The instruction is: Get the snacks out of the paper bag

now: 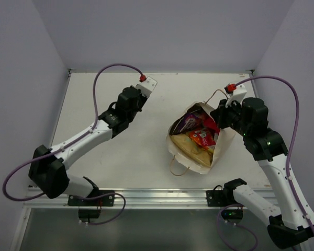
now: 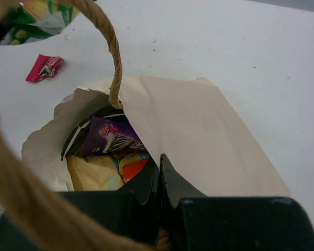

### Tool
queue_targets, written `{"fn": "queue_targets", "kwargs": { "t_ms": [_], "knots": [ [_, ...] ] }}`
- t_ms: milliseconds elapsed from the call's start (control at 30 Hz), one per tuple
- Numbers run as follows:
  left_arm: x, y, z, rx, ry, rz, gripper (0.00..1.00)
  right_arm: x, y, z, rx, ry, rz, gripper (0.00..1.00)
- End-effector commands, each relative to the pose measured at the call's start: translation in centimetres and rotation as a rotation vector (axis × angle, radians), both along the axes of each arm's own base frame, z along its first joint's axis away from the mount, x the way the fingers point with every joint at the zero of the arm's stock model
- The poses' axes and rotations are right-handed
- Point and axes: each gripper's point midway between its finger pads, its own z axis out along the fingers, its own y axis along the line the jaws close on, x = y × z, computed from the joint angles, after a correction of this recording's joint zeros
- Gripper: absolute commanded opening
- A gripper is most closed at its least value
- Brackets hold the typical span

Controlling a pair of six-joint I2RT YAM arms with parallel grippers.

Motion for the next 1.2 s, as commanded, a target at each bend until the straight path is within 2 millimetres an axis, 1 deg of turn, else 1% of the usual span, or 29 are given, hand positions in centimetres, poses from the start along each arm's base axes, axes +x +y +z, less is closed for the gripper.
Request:
{"fn": "queue_targets", "kwargs": {
  "t_ms": [0, 33, 67, 100, 167, 200, 233, 267, 300, 333, 367, 400, 433, 467, 500, 533, 600, 633, 667, 700, 733, 800, 833, 900, 933, 1000, 1100, 1133, 1167],
  "knots": [
    [3.4, 0.2, 1.8, -0.078, -0.148, 0.088, 0.0, 0.4, 0.1, 2.1, 0.035, -0.087, -0.005, 0.0],
    [3.9, 0.2, 0.9, -0.077, -0.139, 0.103, 0.01, 0.4, 0.1, 2.1, 0.035, -0.086, -0.005, 0.0],
    [4.6, -0.2, -0.9, -0.068, -0.116, 0.108, 0.05, 0.4, 0.2, 2.1, 0.036, -0.085, -0.001, 0.0],
    [4.8, -0.4, -1.8, -0.072, -0.098, 0.106, 0.09, 0.4, 0.2, 2.1, 0.036, -0.083, 0.0, 0.0],
    [4.9, -1.2, -3.9, -0.057, -0.04, 0.08, 0.21, 0.4, 0.3, 2.0, 0.033, -0.077, 0.004, 0.01],
    [4.7, -1.5, -4.2, -0.078, -0.019, 0.07, 0.28, 0.4, 0.3, 2.1, 0.034, -0.08, 0.004, 0.01],
    [4.4, -1.8, -4.1, -0.089, -0.009, 0.054, 0.48, 0.4, 0.2, 2.1, 0.034, -0.081, 0.004, 0.01],
    [3.8, -2.1, -3.9, -0.104, 0.005, 0.024, 0.61, 0.4, 0.3, 2.2, 0.035, -0.082, 0.007, 0.01],
    [3.3, -2.2, -3.5, -0.137, 0.017, 0.018, 0.77, 0.4, 0.4, 2.2, 0.035, -0.082, 0.009, 0.01],
    [2.9, -2.2, -3.0, -0.153, 0.024, 0.012, 0.81, 0.5, 0.4, 2.2, 0.035, -0.079, 0.012, 0.01],
    [1.9, -2.0, -1.8, -0.171, 0.023, 0.007, 0.84, 0.4, 0.5, 2.2, 0.037, -0.076, 0.019, 0.01],
    [1.3, -2.2, -1.0, -0.207, 0.029, 0.005, 0.88, 0.4, 0.6, 2.2, 0.04, -0.075, 0.021, 0.01],
    [-0.2, -2.9, 1.1, -0.245, 0.005, -0.032, 0.9, 0.4, 0.7, 2.2, 0.041, -0.07, 0.025, 0.01],
    [-1.3, -3.2, 1.7, -0.258, 0.013, -0.051, 0.9, 0.4, 0.8, 2.2, 0.042, -0.069, 0.028, 0.01],
    [-2.3, -4.0, 2.7, -0.295, 0.014, -0.076, 0.91, 0.5, 0.8, 2.2, 0.043, -0.067, 0.029, 0.01],
    [-4.9, -5.7, 3.7, -0.32, 0.042, -0.142, 0.91, 0.5, 0.9, 2.5, 0.046, -0.072, 0.031, 0.01],
    [-7.5, -7.9, 4.7, -0.369, 0.078, -0.215, 0.91, 0.5, 0.9, 2.6, 0.048, -0.075, 0.03, 0.01],
    [-8.7, -9.0, 5.0, -0.399, 0.106, -0.253, 0.9, 0.5, 0.8, 2.7, 0.048, -0.073, 0.028, 0.01],
    [-10.8, -10.9, 5.2, -0.431, 0.151, -0.322, 0.9, 0.6, 0.8, 2.6, 0.047, -0.07, 0.026, 0.01],
    [-12.1, -12.1, 5.1, -0.498, 0.209, -0.342, 0.88, 0.6, 0.8, 2.8, 0.048, -0.073, 0.023, 0.01],
    [-13.9, -14.0, 4.9, -0.525, 0.26, -0.405, 0.88, 0.6, 0.8, 2.8, 0.049, -0.076, 0.023, 0.01],
    [-15.7, -15.8, 4.5, -0.604, 0.346, -0.415, 0.86, 0.6, 0.6, 2.8, 0.046, -0.077, 0.014, 0.01],
    [-17.1, -17.5, 3.8, -0.614, 0.392, -0.438, 0.86, 0.6, 0.6, 2.9, 0.046, -0.08, 0.013, 0.01],
    [-18.6, -19.3, 3.8, -0.685, 0.455, -0.445, 0.85, 0.6, 0.5, 2.9, 0.045, -0.08, 0.01, 0.01],
    [-19.6, -20.8, 3.8, -0.712, 0.471, -0.467, 0.84, 0.6, 0.4, 2.9, 0.044, -0.083, 0.004, 0.01],
    [-20.2, -22.1, 3.6, -0.748, 0.499, -0.461, 0.84, 0.5, 0.4, 2.9, 0.046, -0.085, 0.002, 0.01],
    [-19.5, -23.3, 1.7, -0.801, 0.545, -0.357, 0.83, 0.4, 0.4, 3.0, 0.054, -0.088, 0.0, 0.01],
    [-18.9, -23.7, 0.4, -0.8, 0.556, -0.317, 0.82, 0.4, 0.4, 3.0, 0.059, -0.087, -0.001, 0.01],
    [-18.7, -23.8, -0.4, -0.807, 0.568, -0.287, 0.82, 0.3, 0.4, 2.9, 0.061, -0.086, -0.003, 0.01]
  ]
}}
